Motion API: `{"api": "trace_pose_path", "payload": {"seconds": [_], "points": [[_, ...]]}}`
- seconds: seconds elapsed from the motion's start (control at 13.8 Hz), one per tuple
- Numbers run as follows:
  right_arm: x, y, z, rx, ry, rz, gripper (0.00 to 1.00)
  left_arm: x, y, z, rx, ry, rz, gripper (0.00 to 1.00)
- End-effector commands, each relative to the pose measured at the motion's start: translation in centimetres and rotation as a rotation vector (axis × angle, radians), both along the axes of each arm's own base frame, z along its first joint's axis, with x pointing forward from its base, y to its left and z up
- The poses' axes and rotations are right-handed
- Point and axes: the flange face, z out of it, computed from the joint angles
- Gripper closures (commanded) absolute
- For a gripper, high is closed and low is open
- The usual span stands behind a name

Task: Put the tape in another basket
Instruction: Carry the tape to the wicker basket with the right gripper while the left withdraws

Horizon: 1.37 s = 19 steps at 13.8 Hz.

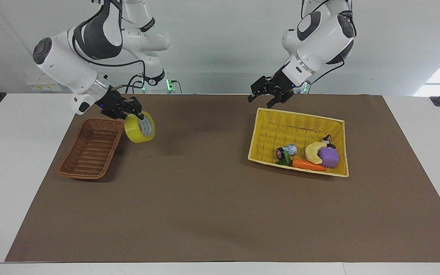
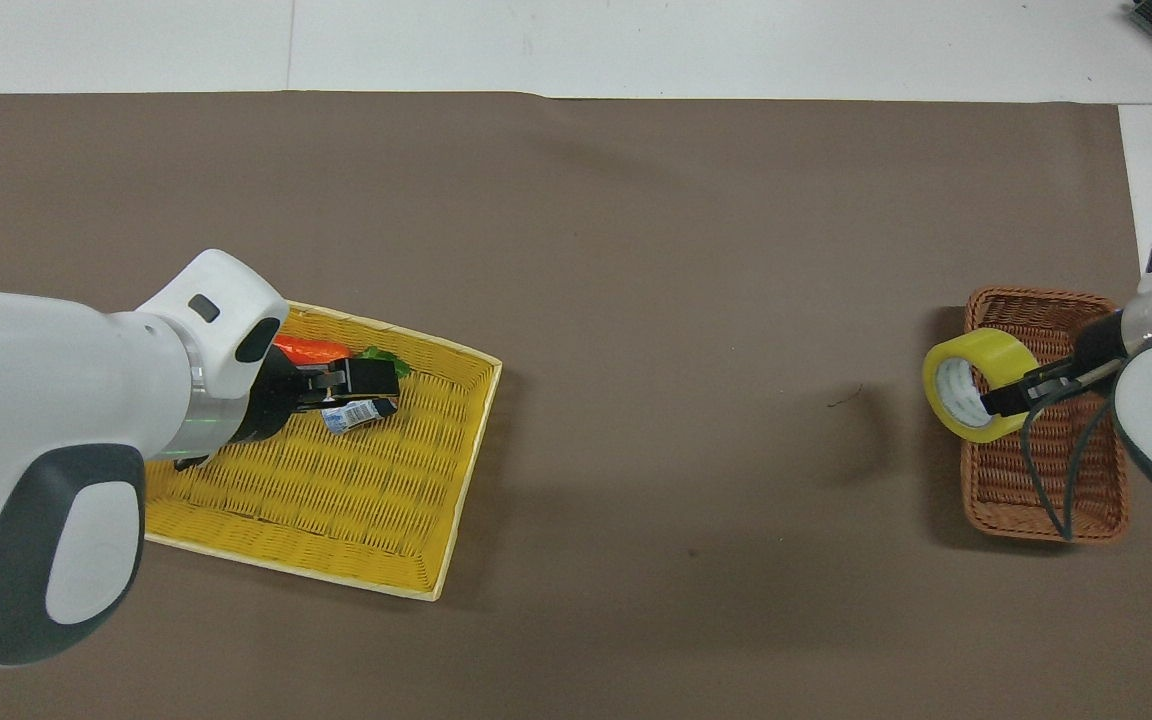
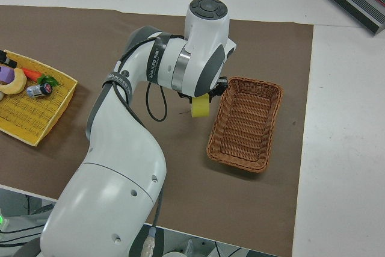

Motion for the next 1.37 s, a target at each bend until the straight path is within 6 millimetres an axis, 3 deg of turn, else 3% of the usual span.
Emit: {"api": "trace_pose_path", "payload": {"seconds": [0.0,0.14,0.36,0.65,0.79,1.01,1.08,1.16,1.23,1.3], "points": [[0.1,-2.2,0.3,-0.064,-0.038,0.138,1.0,2.3,3.5,0.8,0.1,-0.036,-0.009,0.0],[0.0,-3.2,-0.4,-0.079,-0.021,0.172,1.0,3.4,7.0,2.3,0.123,-0.013,-0.069,0.0],[-0.1,-4.4,-1.4,-0.255,-0.015,0.406,1.0,4.0,11.8,5.0,0.225,-0.024,-0.208,0.0],[-0.5,-5.0,-3.8,-0.321,0.0,0.517,1.0,3.1,13.8,10.1,0.346,0.027,-0.274,0.0],[-1.9,-6.0,-5.4,-0.321,0.015,0.525,1.0,3.1,14.2,12.0,0.337,0.12,-0.278,0.0],[-3.0,-5.6,-6.0,-0.332,-0.009,0.556,1.0,3.3,14.9,13.8,0.316,0.118,-0.259,0.0],[-3.3,-5.5,-6.2,-0.331,-0.012,0.555,1.0,3.5,15.7,13.0,0.312,0.125,-0.243,0.0],[-3.5,-5.4,-6.3,-0.33,-0.01,0.547,0.94,3.5,15.7,13.2,0.304,0.1,-0.236,0.0],[-3.7,-5.3,-6.6,-0.326,-0.002,0.537,0.68,3.8,16.1,13.2,0.289,0.081,-0.223,0.0],[-4.0,-5.3,-7.0,-0.326,0.006,0.5,0.3,4.0,16.6,13.3,0.276,0.068,-0.209,0.0]]}}
